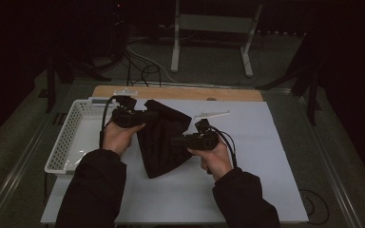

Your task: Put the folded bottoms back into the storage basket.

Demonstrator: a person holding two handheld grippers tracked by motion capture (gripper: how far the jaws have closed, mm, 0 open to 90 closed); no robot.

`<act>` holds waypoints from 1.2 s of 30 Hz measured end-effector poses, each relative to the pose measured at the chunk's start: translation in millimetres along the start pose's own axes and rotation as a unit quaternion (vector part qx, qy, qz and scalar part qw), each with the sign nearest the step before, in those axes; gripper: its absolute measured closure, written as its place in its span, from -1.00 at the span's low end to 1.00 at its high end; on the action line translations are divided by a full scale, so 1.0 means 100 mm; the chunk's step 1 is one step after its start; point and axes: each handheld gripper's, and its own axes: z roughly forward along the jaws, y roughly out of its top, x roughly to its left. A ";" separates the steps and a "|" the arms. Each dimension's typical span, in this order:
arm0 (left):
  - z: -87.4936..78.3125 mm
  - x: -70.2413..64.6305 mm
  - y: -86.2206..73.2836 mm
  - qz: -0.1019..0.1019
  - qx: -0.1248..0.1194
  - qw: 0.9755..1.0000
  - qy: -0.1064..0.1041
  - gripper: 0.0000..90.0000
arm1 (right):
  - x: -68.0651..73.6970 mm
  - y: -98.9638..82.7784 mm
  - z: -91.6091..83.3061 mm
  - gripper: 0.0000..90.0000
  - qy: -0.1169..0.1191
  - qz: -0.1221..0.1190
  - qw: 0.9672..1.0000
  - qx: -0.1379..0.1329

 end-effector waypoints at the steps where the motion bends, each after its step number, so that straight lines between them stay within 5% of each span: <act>1: 0.00 0.00 0.00 0.000 0.000 1.000 0.000 0.78 | 0.00 0.00 0.00 0.78 0.000 0.000 1.000 0.000; 36: -0.16 0.14 0.12 0.004 -0.012 1.000 0.021 0.78 | 0.12 0.18 0.20 0.78 0.011 -0.007 1.000 -0.002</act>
